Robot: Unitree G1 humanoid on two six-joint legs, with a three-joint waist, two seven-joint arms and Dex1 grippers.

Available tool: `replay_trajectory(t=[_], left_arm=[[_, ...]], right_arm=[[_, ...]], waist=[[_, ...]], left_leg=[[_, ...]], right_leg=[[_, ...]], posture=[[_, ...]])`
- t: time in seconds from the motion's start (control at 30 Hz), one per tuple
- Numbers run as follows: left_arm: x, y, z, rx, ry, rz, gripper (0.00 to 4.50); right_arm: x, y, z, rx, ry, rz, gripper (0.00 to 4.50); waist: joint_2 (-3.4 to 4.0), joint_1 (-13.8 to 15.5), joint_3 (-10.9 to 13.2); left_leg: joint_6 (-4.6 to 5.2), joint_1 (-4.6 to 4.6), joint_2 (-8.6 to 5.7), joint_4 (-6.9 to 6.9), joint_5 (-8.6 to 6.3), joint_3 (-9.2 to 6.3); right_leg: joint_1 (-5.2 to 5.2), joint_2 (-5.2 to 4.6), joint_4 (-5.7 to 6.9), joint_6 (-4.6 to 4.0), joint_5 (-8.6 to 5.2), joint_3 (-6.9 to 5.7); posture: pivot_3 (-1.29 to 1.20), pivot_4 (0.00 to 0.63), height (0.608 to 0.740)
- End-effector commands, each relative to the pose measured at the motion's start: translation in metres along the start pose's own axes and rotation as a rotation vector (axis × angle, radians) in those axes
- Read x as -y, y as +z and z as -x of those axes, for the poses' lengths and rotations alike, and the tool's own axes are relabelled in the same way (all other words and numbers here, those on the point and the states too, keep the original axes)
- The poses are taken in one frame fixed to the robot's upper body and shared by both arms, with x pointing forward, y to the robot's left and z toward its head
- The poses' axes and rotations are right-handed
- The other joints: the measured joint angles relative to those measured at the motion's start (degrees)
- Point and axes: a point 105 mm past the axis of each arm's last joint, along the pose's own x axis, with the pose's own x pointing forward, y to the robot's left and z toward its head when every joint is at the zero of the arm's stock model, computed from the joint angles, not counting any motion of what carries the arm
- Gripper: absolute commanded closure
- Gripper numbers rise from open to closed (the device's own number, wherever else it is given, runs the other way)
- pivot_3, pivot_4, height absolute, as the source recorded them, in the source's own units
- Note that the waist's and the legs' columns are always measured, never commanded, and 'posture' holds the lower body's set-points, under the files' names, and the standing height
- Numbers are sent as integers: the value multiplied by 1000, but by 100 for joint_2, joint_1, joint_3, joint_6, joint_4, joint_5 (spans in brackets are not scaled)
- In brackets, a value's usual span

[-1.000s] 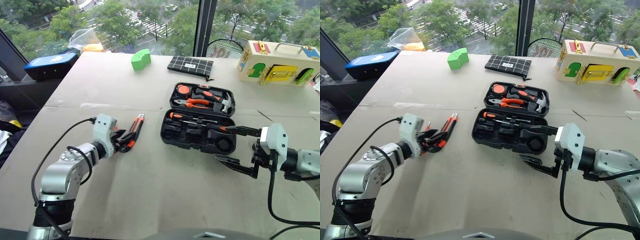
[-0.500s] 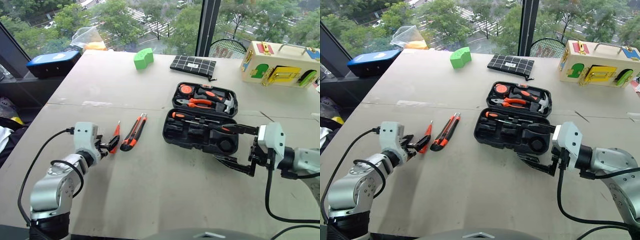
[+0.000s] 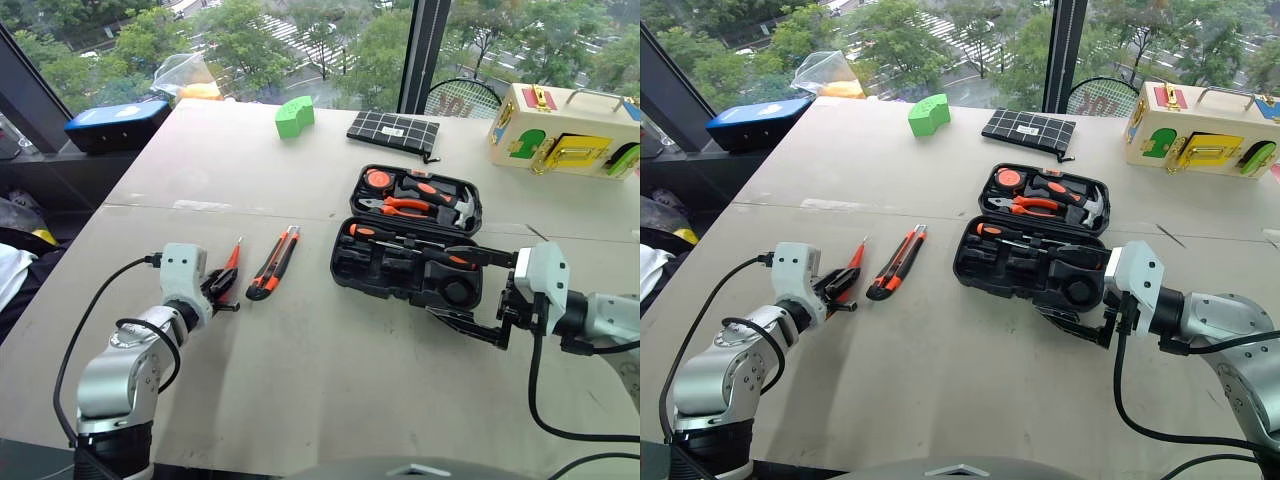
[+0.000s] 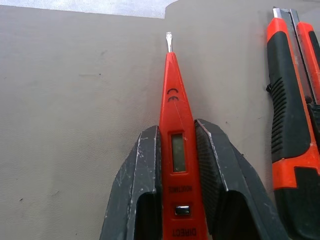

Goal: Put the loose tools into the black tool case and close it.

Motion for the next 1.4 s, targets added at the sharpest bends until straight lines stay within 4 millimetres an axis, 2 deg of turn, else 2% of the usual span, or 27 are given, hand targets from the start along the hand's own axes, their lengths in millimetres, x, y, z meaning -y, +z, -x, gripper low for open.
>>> replay_trajectory(t=[0.03, 0.13, 0.2, 0.27, 0.37, 0.43, 0.57, 0.73, 1.0, 1.4], left_arm=[[-1, 21, -3, 97, -47, 29, 4117], [17, 60, -6, 220, -189, 45, 4117], [52, 85, -7, 255, -418, -14, 4117], [82, 100, -8, 251, -614, -127, 4117], [118, 104, -11, 209, -870, -386, 4117], [130, 101, -15, 184, -984, -538, 4117], [161, 93, -46, 110, -1174, -860, 4117], [174, 83, -77, 57, -1205, -1062, 4117], [181, 68, -96, -49, -1201, -1196, 4117], [193, 66, -90, -30, -1293, -1233, 4117]], right_arm=[[-3, 10, 0, 27, -13, 43, 0], [-2, 10, 1, 29, -28, 44, 0], [-2, 10, 4, 29, -42, 45, 0], [-2, 11, 6, 29, -55, 46, 0], [-2, 13, 12, 23, -86, 51, 0], [-2, 13, 16, 14, -104, 54, 0], [-5, 10, 32, -28, -183, 55, 0], [-14, 10, 45, -59, -255, 50, 0], [-24, 8, 56, -92, -345, 37, 0], [-27, 7, 55, -92, -362, 29, 0]], waist=[[-1, 1, 1], [-19, 1, 10], [-27, 14, 12], [-26, 7, 13], [-15, -9, 14], [-7, -25, 18], [-4, 17, 25], [-5, -7, 27], [-6, -9, 27], [-7, -10, 25]], left_leg=[[0, 0, 0, 0, 0, -1], [0, -4, 0, 2, 0, -4], [0, -10, 0, 6, 0, -11], [-1, -13, -2, 8, 0, -12], [-1, -10, -4, 6, 1, -8], [-1, -8, -4, 4, 1, -6], [0, -9, 3, 6, 1, -14], [3, -31, 1, 18, -1, -16], [22, -40, 3, 33, -12, -26], [23, -49, 1, 73, -13, -31]], right_leg=[[0, 0, 0, 0, 0, -1], [-1, 1, 1, 0, 0, -6], [-1, 1, 1, 1, 0, -15], [0, 2, 0, 1, 1, -18], [1, 3, -3, 2, 1, -13], [1, 7, -3, 3, 0, -12], [-1, 26, -4, 2, -1, -10], [1, 26, -27, 5, 0, -7], [0, 31, -23, 12, -2, -11], [3, 31, 2, 17, -3, -10]], posture=[[0, 150, 740], [0, 150, 740], [0, 150, 740], [0, 150, 740], [0, 150, 740], [0, 150, 740], [0, 150, 740], [0, 150, 740], [0, 150, 740], [0, 150, 740]])
